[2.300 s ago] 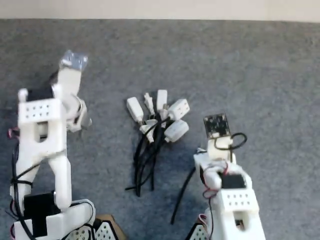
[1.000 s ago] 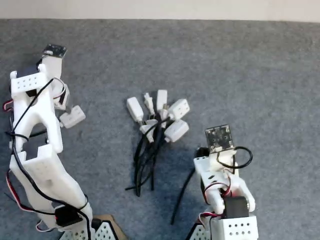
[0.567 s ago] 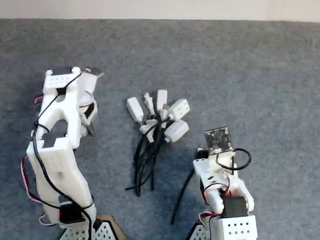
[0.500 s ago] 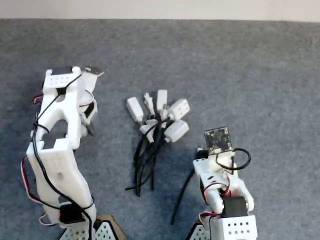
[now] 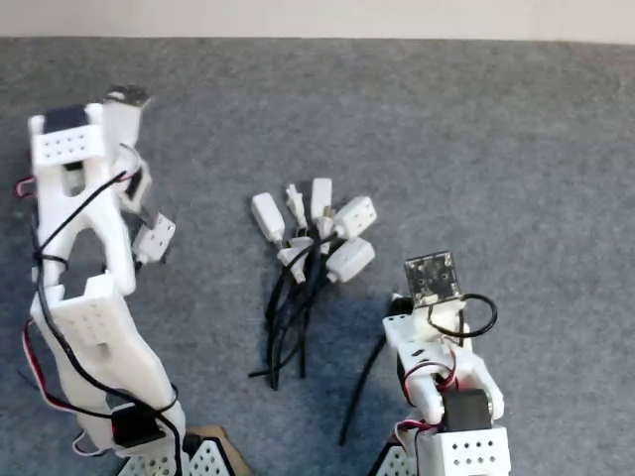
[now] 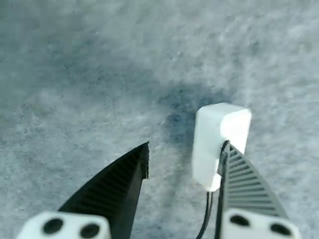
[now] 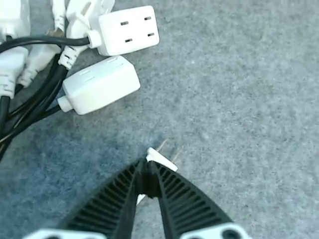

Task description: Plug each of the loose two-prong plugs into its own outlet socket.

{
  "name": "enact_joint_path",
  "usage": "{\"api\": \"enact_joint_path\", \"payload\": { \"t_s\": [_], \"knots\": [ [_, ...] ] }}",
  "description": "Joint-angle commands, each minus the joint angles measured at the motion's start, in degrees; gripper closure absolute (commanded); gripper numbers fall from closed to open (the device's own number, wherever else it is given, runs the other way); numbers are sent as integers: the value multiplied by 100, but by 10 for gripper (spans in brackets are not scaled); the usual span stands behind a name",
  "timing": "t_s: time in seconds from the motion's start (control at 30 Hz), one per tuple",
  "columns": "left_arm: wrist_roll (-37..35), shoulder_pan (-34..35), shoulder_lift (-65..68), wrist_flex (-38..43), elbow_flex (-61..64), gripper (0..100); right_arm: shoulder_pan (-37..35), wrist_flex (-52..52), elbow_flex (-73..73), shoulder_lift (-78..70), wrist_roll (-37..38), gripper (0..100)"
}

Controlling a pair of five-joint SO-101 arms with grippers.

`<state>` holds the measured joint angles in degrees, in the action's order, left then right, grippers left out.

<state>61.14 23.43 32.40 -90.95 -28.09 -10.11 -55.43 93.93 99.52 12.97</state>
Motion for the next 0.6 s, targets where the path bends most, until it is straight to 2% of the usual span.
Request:
{"api": "enact_joint_path", "payload": {
  "t_s": [0.0,0.43,0.57],
  "knots": [
    [308,215,-40,-88,-145,772,-40,180,-13,66,62,992],
    [316,523,-101,-53,22,775,-40,180,-4,66,62,992],
    [44,224,-242,-897,-66,775,-40,198,-4,66,62,992]
  ]
}}
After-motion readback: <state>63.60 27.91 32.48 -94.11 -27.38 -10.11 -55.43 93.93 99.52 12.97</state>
